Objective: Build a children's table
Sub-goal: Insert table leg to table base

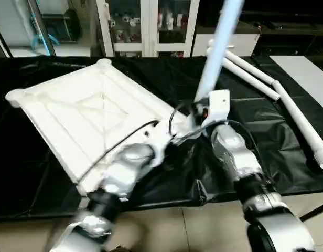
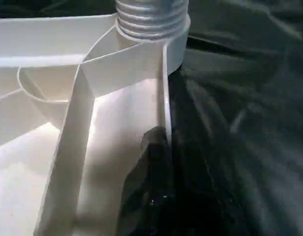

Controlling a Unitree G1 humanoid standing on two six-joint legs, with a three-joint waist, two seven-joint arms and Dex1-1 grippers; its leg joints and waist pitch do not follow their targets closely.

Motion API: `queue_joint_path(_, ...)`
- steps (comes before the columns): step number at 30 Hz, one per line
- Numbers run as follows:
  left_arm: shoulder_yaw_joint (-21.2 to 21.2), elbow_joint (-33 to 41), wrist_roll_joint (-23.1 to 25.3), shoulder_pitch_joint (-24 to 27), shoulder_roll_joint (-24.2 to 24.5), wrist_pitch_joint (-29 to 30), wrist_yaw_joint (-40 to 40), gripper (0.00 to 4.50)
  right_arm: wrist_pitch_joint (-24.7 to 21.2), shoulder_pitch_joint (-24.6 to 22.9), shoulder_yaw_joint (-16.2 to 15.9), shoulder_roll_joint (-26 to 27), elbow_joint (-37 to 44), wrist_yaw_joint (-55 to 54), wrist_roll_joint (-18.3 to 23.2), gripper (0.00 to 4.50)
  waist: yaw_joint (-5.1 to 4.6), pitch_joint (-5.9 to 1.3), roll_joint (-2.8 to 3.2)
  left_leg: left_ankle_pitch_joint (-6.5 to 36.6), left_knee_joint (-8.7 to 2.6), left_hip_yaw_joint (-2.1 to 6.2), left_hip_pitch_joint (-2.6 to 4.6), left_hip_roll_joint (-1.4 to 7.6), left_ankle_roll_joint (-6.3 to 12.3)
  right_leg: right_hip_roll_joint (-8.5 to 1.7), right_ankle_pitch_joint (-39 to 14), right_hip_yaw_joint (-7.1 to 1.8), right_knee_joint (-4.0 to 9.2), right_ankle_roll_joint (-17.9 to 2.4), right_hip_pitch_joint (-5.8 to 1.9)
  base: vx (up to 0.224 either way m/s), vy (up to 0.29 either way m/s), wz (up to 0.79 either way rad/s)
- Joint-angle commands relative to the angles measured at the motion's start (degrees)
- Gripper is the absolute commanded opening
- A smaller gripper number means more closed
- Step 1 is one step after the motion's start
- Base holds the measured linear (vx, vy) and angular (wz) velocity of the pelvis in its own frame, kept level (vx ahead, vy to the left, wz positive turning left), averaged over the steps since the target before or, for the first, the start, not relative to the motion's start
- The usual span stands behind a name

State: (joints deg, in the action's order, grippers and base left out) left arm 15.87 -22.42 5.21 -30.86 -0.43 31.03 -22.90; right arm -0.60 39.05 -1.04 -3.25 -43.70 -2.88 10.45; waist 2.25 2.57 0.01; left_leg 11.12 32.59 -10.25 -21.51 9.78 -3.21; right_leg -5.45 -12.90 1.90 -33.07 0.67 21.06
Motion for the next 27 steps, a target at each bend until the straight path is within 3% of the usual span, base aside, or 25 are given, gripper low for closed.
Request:
queue_joint_path(1, -4.6, 1.8, -1.0, -2.4, -1.1, -1.7, 5.8, 0.00, -3.1, -3.7, 4.5, -1.6, -9.5, -7.1, -0.8, 1.83, -0.40, -2.99, -0.02, 16.3, -5.00, 1.20, 1.07, 3.18, -2.72, -2.27, -7.3, -1.48, 3.55, -7.5, -0.24, 0.052, 0.013, 0.01)
queue_joint_path(3, -6.5, 1.0, -1.2, -3.5, -3.0, -2.1, 10.2, 0.00, -1.7, -2.6, 5.2, -0.6, -10.7, -10.3, -0.6, 1.83, -0.50, -3.15, 0.06, 16.8, -4.70, 0.87, 1.33, 3.10, -2.27, -2.01, -6.1, -1.55, 3.58, -8.3, 0.18, 0.026, 0.006, 0.00)
queue_joint_path(5, -7.3, 0.6, -1.1, -4.0, -3.6, -2.2, 11.6, 0.00, -0.7, -1.8, 5.8, 0.1, -11.9, -12.5, -0.5, 1.83, -0.40, -3.55, -0.03, 13.0, -4.27, 0.79, 0.68, 2.91, -1.37, -2.25, -0.9, -1.63, 2.97, -9.0, -0.42, 0.000, 0.000, 0.00)
queue_joint_path(6, -7.6, 0.2, -1.0, -4.0, -3.6, -1.9, 11.9, 0.00, -0.1, -1.2, 5.9, 0.4, -13.1, -13.1, -0.7, 1.83, -0.28, -3.80, 0.00, 8.8, -3.89, 0.73, 0.43, 2.76, -0.25, -2.17, 4.1, -1.47, 2.42, -9.3, -0.75, 0.000, 0.000, 0.00)
queue_joint_path(8, -7.8, 0.1, -0.8, -4.0, -3.7, -1.6, 12.3, 0.00, 0.7, -0.6, 6.2, 0.6, -14.5, -13.7, -0.8, 1.83, -0.12, -4.04, 0.00, 2.6, -3.06, 0.48, 0.34, 2.49, 2.53, -1.97, 12.8, -1.35, 1.70, -10.1, -1.03, 0.033, -0.006, -0.02)
queue_joint_path(9, -7.9, 0.1, -0.9, -4.1, -3.7, -1.5, 12.3, 0.00, 0.8, -0.5, 6.3, 0.7, -14.7, -13.8, -0.8, 1.83, -0.15, -4.06, -0.07, 1.9, -2.97, 0.43, 0.30, 2.48, 3.19, -2.00, 13.9, -1.34, 1.60, -10.5, -1.03, 0.000, 0.000, 0.00)
queue_joint_path(11, -8.0, 0.1, -1.0, -4.1, -3.9, -1.1, 12.4, 0.00, 1.1, -0.1, 6.7, 1.0, -15.7, -13.7, -0.4, 1.83, -0.12, -3.94, -0.01, 2.4, -3.00, 0.32, 0.30, 2.53, 4.57, -2.12, 12.9, -1.28, 1.69, -11.5, -1.09, 0.000, 0.000, 0.00)
queue_joint_path(12, -8.0, 0.1, -1.2, -4.2, -4.1, -0.8, 12.4, 0.00, 1.2, 0.3, 7.0, 1.2, -16.5, -13.4, -0.2, 1.83, -0.17, -3.77, 0.07, 4.5, -3.18, 0.31, 0.37, 2.68, 4.63, -2.15, 9.7, -1.25, 1.96, -11.7, -1.04, 0.000, 0.000, 0.00)
queue_joint_path(15, -7.6, 0.0, -1.4, -4.1, -4.3, -0.7, 12.6, 0.00, 1.8, 0.8, 6.8, 1.3, -17.7, -13.1, -0.2, 1.83, -0.37, -3.61, 0.08, 8.5, -3.54, 0.36, 0.55, 2.96, 3.13, -2.12, 3.2, -1.29, 2.42, -11.4, -0.91, 0.000, 0.000, 0.00)
queue_joint_path(20, -6.5, 0.0, -2.3, -3.9, -3.8, -1.0, 10.6, 0.00, 2.3, 1.7, 6.2, 1.8, -18.9, -8.7, 0.0, 1.83, -0.32, -3.79, 0.08, 6.7, -3.28, 0.32, 0.54, 2.84, 2.80, -2.01, 6.4, -1.29, 2.03, -11.5, -0.98, 0.000, 0.000, 0.00)
queue_joint_path(24, -3.3, 2.2, -3.7, -2.2, 0.0, -1.7, 1.2, 0.00, 1.6, 2.0, 2.5, 1.5, -17.1, 5.9, -0.3, 1.83, -0.41, -3.73, -0.19, 7.1, -3.30, 0.41, -0.01, 2.81, 4.21, -2.27, 5.5, -1.14, 1.99, -12.2, -1.53, 0.000, 0.000, 0.00)
queue_joint_path(27, 0.1, 5.6, -4.4, 0.6, 7.5, -0.4, -9.4, 0.00, -1.9, -0.4, -2.9, -1.3, -11.8, 21.8, -0.5, 1.83, -0.52, -3.42, 0.03, 9.2, -3.48, 0.32, 0.12, 2.88, 4.47, -2.10, 1.8, -1.02, 2.43, -12.8, -1.44, 0.000, 0.000, 0.00)
